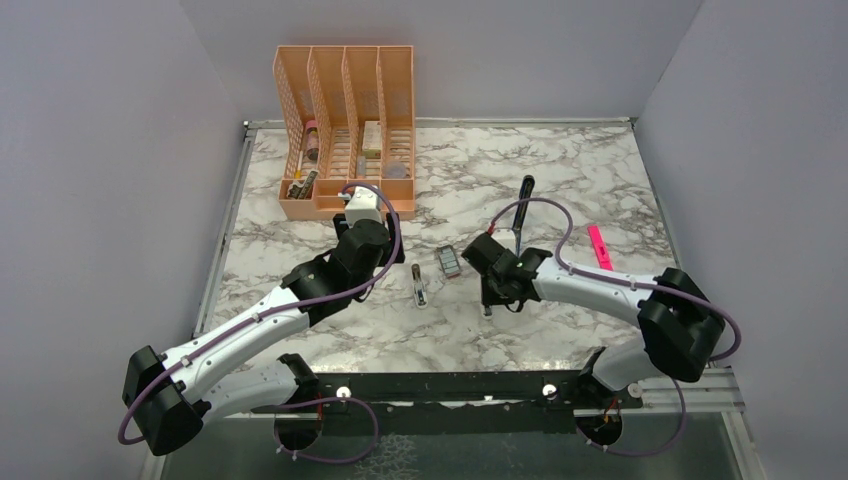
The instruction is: Load the staples into the stapler
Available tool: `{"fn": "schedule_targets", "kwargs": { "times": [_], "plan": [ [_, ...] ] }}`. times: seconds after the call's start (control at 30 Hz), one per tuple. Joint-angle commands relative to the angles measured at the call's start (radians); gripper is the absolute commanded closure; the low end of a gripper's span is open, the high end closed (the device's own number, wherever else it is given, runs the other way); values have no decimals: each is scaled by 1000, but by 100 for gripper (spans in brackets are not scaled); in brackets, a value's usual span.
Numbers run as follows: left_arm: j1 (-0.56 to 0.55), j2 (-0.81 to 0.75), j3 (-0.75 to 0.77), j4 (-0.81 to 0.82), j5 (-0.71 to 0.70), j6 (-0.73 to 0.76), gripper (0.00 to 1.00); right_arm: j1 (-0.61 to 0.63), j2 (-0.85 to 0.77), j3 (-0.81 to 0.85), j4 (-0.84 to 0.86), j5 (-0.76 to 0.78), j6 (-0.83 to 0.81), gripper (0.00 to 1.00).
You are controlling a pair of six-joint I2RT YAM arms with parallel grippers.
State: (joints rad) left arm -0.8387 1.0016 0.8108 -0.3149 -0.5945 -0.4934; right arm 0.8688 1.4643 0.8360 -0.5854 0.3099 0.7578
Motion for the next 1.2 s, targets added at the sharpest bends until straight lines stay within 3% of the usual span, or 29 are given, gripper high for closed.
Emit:
{"fn": "schedule_targets", "kwargs": {
  "times": [0.0, 0.3, 0.63, 1.17],
  "plan": [
    [6, -6, -5, 25, 14, -10, 29, -4, -44, 84, -29, 90, -16, 74],
    [5, -21, -11, 25, 5, -8, 29, -4, -10, 222, 107, -5, -224, 76],
    [6, -56, -32, 20, -16, -4, 29, -12, 290, 449, 79, -54, -321, 66],
    [6, -58, -33, 17, -33, -3, 29, -66, 422, 464, 127, -132, -346, 58]
  ]
}}
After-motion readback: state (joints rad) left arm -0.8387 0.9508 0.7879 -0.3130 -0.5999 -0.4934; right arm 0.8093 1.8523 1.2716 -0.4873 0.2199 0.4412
